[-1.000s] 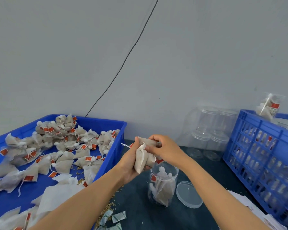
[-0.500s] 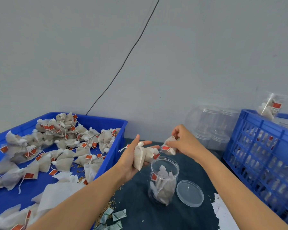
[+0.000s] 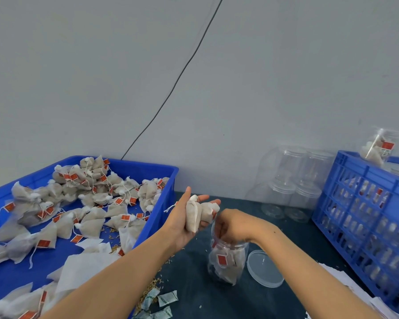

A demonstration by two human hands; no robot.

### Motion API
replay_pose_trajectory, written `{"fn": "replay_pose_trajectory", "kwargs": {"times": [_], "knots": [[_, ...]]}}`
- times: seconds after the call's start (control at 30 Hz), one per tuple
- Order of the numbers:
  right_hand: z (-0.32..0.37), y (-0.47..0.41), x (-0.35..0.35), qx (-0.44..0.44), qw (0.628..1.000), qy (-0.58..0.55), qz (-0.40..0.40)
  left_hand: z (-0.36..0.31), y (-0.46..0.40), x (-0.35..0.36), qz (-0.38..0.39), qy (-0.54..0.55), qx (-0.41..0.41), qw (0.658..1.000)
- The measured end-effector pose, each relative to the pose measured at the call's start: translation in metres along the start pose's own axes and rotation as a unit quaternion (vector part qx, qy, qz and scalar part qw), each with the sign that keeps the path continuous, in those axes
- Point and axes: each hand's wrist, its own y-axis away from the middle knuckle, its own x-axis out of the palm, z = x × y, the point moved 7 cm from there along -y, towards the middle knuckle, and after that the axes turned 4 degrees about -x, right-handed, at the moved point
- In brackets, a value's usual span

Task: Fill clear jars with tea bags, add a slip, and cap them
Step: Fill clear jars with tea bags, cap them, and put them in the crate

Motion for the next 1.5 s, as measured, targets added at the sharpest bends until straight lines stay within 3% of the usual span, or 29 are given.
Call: {"fn": "replay_pose_trajectory", "kwargs": {"times": [0.1,0.27,0.37,0.57,0.73,0.87,0.93,1.07,1.27,1.4,1.5], "knots": [[-0.008,0.000,-0.006,0.014,0.997,-0.076,-0.015,0.000,0.001,0.002,0.002,0.003,-0.002,1.000],[-0.012,0.011,-0.040,0.010,0.942,-0.257,-0.217,-0.004,0.004,0.005,-0.002,0.005,0.005,1.000],[-0.001,0.011,-0.031,-0.014,0.923,-0.336,-0.188,-0.007,0.010,0.010,0.001,-0.008,0.015,1.000],[0.004,0.012,-0.026,-0.018,0.890,-0.365,-0.274,-0.006,0.018,0.008,-0.054,-0.057,0.032,0.996],[0.008,0.022,-0.041,-0.018,0.906,-0.261,-0.332,-0.019,0.024,0.016,-0.086,-0.172,0.105,0.976],[-0.003,0.037,-0.073,-0.007,0.867,-0.255,-0.427,-0.051,0.031,0.018,-0.127,-0.237,0.158,0.950],[-0.006,0.042,-0.087,-0.039,0.864,-0.288,-0.411,-0.071,0.039,0.004,-0.169,-0.263,0.191,0.930],[-0.006,0.045,-0.084,-0.098,0.921,-0.233,-0.296,-0.105,0.066,-0.049,-0.281,-0.330,0.222,0.873],[-0.020,0.033,-0.051,-0.073,0.958,-0.148,-0.233,-0.101,0.088,-0.136,-0.422,-0.387,0.110,0.813],[-0.025,0.030,-0.043,-0.065,0.959,-0.138,-0.240,-0.076,0.082,-0.158,-0.379,-0.444,-0.019,0.812],[-0.029,0.032,-0.048,-0.065,0.949,-0.169,-0.256,-0.074,0.077,-0.155,-0.346,-0.495,-0.037,0.796]]}}
